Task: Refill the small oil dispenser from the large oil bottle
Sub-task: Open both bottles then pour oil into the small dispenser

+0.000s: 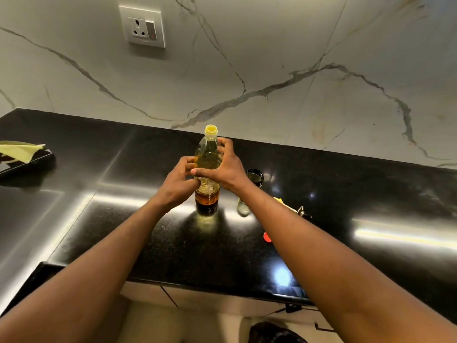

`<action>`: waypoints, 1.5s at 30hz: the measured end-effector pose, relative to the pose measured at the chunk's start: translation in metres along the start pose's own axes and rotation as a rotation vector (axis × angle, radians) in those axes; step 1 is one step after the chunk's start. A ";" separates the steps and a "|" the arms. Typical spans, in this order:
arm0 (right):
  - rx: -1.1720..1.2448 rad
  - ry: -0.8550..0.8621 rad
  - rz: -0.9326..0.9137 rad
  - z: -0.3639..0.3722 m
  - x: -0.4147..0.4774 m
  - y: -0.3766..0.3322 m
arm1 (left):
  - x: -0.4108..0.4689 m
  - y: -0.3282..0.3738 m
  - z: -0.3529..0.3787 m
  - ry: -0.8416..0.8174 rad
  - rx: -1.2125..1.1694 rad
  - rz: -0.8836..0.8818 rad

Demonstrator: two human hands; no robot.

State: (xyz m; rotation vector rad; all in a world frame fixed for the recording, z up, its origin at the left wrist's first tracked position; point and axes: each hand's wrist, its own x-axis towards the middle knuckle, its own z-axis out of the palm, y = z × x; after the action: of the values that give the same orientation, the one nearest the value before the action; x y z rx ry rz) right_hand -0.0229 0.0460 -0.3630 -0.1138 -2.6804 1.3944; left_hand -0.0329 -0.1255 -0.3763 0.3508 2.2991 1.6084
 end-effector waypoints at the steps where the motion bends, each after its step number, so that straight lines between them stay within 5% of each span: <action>1: -0.012 0.009 0.005 0.004 0.000 0.002 | 0.001 -0.002 -0.001 -0.004 -0.002 0.009; 9: -0.067 0.196 -0.023 0.015 -0.010 0.005 | 0.004 -0.014 -0.009 -0.059 0.015 0.035; 15: 0.232 0.312 0.143 0.000 -0.038 0.007 | -0.013 -0.017 -0.004 -0.224 0.111 0.084; 27: 0.701 0.089 0.594 -0.005 -0.068 0.032 | -0.020 -0.012 -0.001 -0.416 0.318 -0.144; 45: 0.777 0.017 0.705 -0.003 -0.057 0.033 | -0.016 0.056 -0.020 -0.566 0.455 -0.368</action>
State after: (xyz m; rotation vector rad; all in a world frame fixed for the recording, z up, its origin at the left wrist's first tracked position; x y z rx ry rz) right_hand 0.0339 0.0607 -0.3924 -1.0366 -1.9316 2.4764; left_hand -0.0251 -0.1299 -0.3155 0.3927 2.0899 0.6879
